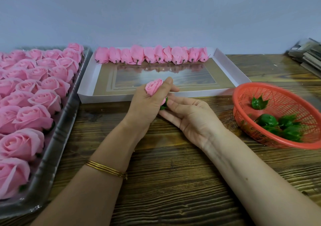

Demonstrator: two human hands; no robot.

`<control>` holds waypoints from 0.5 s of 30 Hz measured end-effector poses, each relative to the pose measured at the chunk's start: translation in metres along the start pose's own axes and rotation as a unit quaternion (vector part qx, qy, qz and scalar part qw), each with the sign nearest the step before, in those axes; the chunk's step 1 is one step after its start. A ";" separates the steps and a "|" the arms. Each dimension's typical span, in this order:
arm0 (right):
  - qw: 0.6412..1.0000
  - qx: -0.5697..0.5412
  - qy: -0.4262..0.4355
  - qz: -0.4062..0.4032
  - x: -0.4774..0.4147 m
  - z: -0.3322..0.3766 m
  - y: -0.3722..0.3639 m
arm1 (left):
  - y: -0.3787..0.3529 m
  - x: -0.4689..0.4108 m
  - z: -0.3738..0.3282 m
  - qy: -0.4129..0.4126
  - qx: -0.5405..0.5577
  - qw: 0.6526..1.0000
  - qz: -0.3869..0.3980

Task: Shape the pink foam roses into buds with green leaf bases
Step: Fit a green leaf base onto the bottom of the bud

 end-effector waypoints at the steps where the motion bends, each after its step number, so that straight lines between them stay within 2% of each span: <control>1: 1.000 -0.001 0.001 0.000 0.000 0.000 0.000 | 0.000 0.000 0.000 -0.004 -0.008 1.000 0.001; 6: 1.000 -0.014 -0.005 0.005 -0.001 -0.001 -0.001 | 0.001 -0.001 0.001 -0.024 -0.030 0.999 -0.005; 15: 0.999 -0.037 -0.016 0.018 -0.002 -0.001 -0.001 | 0.001 -0.002 0.003 0.009 0.025 1.000 -0.011</control>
Point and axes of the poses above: each hand's wrist, its own x-axis away from the middle knuckle, its own y-axis out of the back of the hand, z = x × y, the point moved 5 cm from there along -x, towards the middle knuckle, and after that the axes turned 4 degrees about -y, right-handed, at the moved point
